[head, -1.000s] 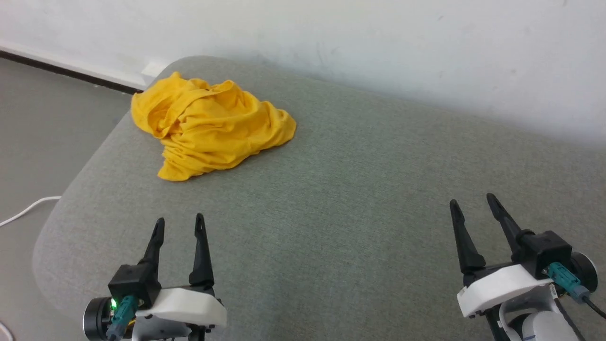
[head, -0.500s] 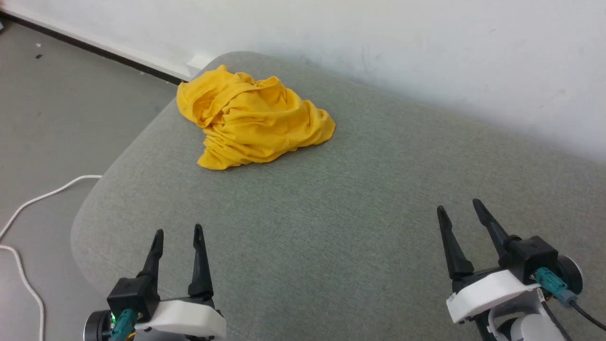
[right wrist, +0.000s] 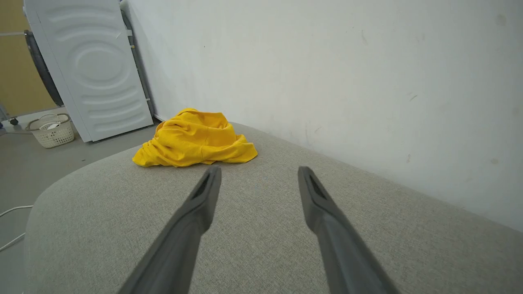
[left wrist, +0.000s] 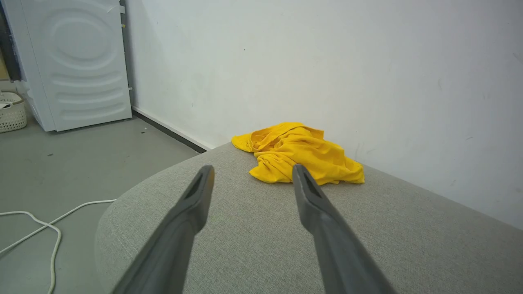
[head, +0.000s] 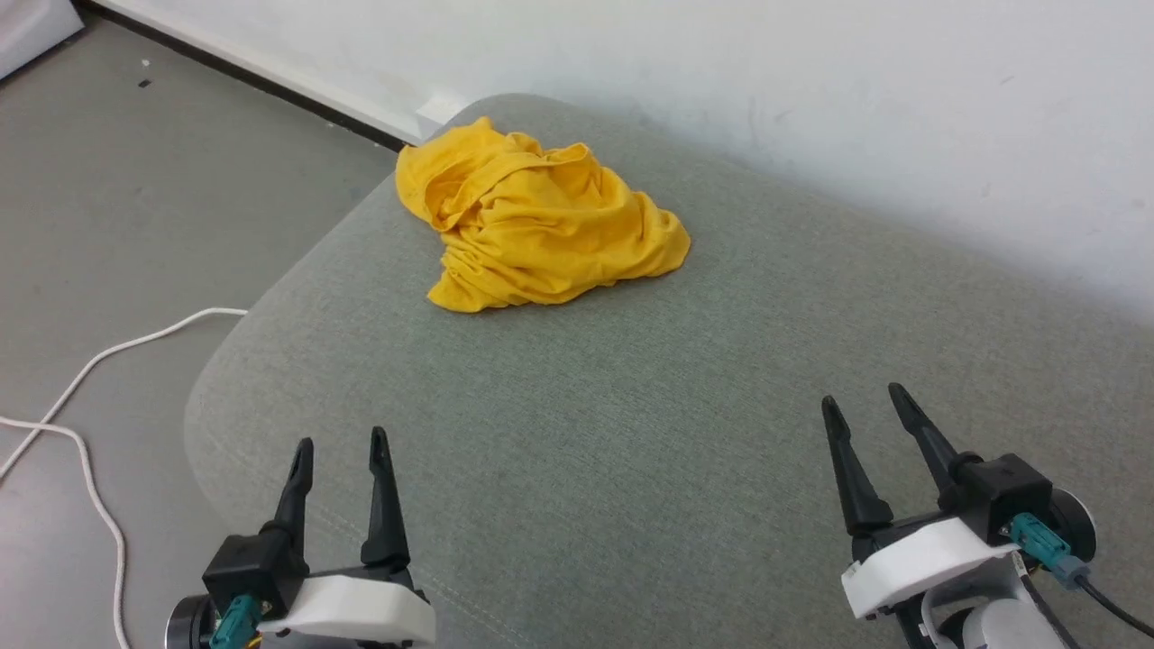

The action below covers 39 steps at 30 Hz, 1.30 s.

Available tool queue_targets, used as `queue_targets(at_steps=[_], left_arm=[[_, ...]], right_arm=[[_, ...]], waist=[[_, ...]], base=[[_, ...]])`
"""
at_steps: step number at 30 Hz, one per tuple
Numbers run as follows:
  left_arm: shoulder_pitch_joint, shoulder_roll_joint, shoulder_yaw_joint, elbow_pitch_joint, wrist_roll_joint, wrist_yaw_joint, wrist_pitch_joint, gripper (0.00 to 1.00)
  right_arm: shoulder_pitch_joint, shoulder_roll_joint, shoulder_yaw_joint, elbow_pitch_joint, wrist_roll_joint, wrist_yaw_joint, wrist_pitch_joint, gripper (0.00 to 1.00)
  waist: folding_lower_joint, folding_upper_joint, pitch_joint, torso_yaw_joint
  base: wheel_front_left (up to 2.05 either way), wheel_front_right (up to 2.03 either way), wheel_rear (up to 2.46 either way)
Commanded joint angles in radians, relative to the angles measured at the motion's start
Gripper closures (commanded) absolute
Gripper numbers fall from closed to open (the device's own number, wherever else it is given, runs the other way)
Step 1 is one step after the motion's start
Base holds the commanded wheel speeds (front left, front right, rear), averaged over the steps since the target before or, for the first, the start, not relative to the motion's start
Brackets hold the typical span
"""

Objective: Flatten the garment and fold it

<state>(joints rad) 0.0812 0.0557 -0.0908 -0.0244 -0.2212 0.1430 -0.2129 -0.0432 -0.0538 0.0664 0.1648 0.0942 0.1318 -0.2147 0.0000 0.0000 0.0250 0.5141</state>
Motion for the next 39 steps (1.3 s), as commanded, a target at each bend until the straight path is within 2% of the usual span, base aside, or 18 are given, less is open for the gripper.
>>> queue_targets(at_steps=[1,19,32,35,38,39], left_arm=[[0.017,-0.005,-0.002,-0.003,-0.007,0.008,-0.012,0.0],[0.025,-0.005,-0.014,-0.005,-0.043,0.032,-0.049,0.0],[0.021,-0.005,-0.023,-0.007,-0.044,0.032,-0.049,0.0],[0.008,-0.005,-0.035,-0.004,-0.03,0.012,-0.049,0.0],[-0.034,-0.004,-0.047,-0.011,-0.027,-0.034,-0.049,0.0],[-0.034,-0.004,-0.047,-0.011,-0.027,-0.034,-0.049,0.0]], right_arm=[[-0.018,0.003,0.0,0.004,0.007,-0.001,-0.01,0.0],[-0.035,0.004,0.001,0.032,0.013,-0.001,-0.047,0.0],[-0.033,0.004,-0.009,0.02,0.006,-0.001,-0.047,0.0],[-0.032,0.004,-0.025,0.011,0.007,-0.001,-0.047,0.0],[-0.03,0.004,-0.052,-0.004,0.001,-0.001,-0.044,0.0],[-0.03,0.004,-0.052,-0.004,0.001,-0.001,-0.044,0.0]], waist=[[0.0,0.0,0.001,0.011],[0.0,0.0,0.016,0.082],[0.0,0.0,0.021,0.067],[0.0,0.0,0.026,0.066],[0.0,0.0,0.037,0.061],[0.0,0.0,0.037,0.061]], base=[[0.0,0.0,0.0],[0.0,0.0,0.0],[0.0,0.0,0.0],[0.0,0.0,0.0],[0.0,0.0,0.0],[0.0,0.0,0.0]])
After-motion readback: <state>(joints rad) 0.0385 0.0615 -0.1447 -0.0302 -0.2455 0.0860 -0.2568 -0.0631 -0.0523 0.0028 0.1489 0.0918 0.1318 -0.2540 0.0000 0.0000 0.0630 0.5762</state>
